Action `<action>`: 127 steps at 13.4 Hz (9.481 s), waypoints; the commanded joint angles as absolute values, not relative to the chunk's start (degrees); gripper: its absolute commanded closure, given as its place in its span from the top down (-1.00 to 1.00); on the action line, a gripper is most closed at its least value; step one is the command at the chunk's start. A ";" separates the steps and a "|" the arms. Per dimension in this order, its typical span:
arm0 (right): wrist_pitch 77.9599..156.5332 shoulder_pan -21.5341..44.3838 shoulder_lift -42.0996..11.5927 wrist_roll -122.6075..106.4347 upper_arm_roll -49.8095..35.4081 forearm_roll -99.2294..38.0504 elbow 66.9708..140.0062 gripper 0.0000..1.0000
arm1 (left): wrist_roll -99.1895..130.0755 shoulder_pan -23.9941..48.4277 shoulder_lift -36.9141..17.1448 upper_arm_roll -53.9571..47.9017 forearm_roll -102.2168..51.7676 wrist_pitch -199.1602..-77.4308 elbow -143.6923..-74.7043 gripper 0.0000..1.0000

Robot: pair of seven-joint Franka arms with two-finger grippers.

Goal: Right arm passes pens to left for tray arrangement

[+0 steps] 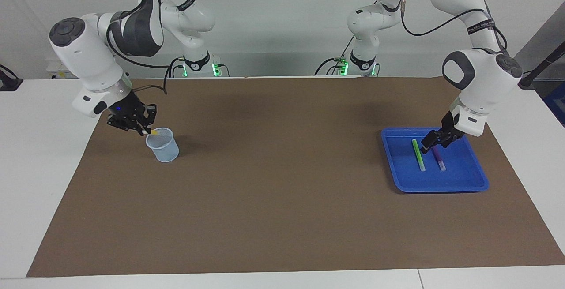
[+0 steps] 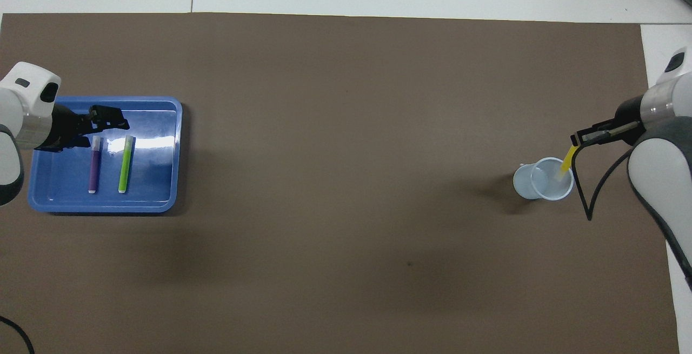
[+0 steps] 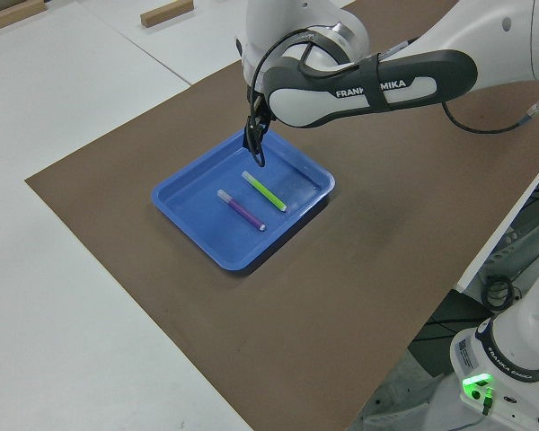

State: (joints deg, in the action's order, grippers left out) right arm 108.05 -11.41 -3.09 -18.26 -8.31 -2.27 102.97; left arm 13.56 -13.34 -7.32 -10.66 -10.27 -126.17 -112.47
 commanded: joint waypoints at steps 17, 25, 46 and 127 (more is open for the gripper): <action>143.65 9.39 -1.50 48.22 -9.23 -31.10 111.78 -1.00 | 97.10 13.43 0.88 -10.11 -27.33 -136.56 -113.64 1.00; 153.47 16.52 -0.09 57.04 -9.23 -34.72 116.54 -1.00 | 110.21 23.02 0.70 -10.11 -27.25 -151.16 -116.72 1.00; 152.23 16.44 -0.17 56.78 -9.84 -36.29 115.84 -1.00 | 115.31 29.18 -8.70 -9.84 -27.33 -168.49 -114.96 0.90; 88.33 0.00 0.79 -2.90 -3.34 -2.20 91.23 1.00 | -21.89 -23.29 -15.39 -8.96 2.11 -121.74 -106.88 1.00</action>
State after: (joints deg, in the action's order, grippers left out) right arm 87.85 0.54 0.33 -1.82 -3.50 -1.14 91.03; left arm -22.61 -24.09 -17.67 -9.23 1.84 -125.25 -107.62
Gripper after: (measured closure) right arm 0.000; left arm 0.000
